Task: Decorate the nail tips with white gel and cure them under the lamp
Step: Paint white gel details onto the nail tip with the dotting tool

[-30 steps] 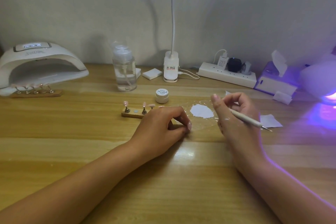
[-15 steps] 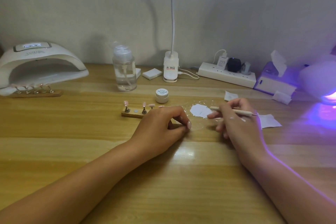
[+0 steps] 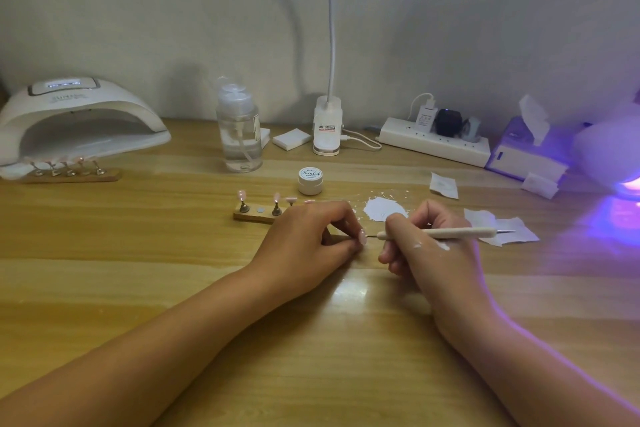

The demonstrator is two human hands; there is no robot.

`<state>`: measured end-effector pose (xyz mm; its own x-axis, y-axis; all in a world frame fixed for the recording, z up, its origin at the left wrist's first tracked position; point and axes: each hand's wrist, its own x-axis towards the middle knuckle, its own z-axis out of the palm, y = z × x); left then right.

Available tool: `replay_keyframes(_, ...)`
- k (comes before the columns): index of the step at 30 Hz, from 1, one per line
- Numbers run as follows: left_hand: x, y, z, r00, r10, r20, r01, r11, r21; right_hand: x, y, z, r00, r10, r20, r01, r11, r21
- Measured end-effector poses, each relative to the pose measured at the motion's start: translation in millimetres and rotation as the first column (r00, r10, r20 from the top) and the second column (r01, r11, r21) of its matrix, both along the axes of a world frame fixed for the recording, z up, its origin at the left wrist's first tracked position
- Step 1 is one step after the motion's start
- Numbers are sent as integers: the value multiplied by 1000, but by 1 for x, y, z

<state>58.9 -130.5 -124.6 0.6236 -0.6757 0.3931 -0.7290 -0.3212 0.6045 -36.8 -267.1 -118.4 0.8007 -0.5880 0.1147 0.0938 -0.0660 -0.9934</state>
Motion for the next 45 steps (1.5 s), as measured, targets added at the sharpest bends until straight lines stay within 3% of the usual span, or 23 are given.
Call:
replay_keyframes(37,0,0,1,1000,-6,7,6,1000,-16,2,0,-3,1000,22,6,-21,998,-52)
replay_keyframes(42,0,0,-1,1000,-1,-13,0,1000,-11,2,-2,-5,994,-75,77,75,997,-7)
replay_keyframes(45,1,0,-1,1000,-2,-30,1,1000,-14,3,-11,-2,981,-127,148,146,981,-124)
